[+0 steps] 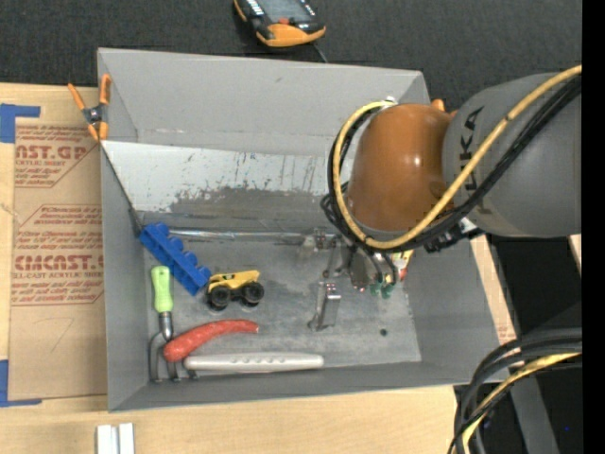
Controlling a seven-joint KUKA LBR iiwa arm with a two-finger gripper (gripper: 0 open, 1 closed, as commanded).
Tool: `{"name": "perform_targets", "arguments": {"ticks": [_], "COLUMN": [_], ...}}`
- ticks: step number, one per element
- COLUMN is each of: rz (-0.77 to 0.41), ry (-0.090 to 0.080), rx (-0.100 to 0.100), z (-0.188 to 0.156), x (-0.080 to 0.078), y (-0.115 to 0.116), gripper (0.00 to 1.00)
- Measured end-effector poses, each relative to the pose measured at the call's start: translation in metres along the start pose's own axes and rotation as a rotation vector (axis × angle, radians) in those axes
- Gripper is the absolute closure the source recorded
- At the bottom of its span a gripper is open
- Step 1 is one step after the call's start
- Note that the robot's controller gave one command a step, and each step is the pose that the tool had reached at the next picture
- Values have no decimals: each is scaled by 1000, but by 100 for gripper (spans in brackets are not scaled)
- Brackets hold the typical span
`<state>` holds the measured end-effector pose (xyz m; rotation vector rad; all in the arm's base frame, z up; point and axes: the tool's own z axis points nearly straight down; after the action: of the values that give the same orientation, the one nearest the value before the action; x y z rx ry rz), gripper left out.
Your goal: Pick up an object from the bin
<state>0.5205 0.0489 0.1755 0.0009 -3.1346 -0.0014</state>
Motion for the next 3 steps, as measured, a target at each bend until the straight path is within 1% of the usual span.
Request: {"name": "perform_targets", "arguments": {"ticks": [1,2,3], "rz": [1,-124,-141], "ry": [-8,-4,-22], "rx": [0,-2,0], "z": [-4,108,33], "x": [-2,-41,-43], "y": [0,71,91], "gripper": [0,0,0]}}
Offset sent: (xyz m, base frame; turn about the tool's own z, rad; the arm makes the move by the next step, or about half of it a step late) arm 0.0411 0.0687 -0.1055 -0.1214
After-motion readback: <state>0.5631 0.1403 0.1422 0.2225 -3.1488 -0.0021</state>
